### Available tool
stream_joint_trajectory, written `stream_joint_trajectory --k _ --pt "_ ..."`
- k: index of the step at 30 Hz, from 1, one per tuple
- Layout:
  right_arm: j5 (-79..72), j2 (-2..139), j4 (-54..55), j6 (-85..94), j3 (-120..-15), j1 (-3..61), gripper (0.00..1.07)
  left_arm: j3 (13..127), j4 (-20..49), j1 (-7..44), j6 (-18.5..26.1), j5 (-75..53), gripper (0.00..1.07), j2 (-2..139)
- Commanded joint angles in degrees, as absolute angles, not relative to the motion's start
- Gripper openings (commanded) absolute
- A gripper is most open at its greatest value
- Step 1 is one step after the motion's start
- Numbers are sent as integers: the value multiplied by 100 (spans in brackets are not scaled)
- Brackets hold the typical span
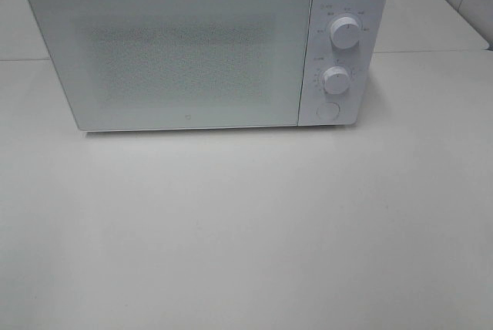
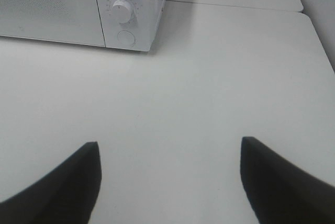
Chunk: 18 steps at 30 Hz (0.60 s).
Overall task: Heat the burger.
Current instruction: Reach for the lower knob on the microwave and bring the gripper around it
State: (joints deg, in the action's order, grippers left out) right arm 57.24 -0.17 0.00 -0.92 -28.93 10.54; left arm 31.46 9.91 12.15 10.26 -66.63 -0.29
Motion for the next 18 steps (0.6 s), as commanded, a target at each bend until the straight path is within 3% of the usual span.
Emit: stream_joint_trajectory --k 1,18 --pt "5672 -132 0 0 -2905 1060 68 2974 1083 1215 1134 -6119 0 -155" --pt "5672 -132 0 0 -2905 1060 68 2865 1112 1215 1117 -5947 0 -149"
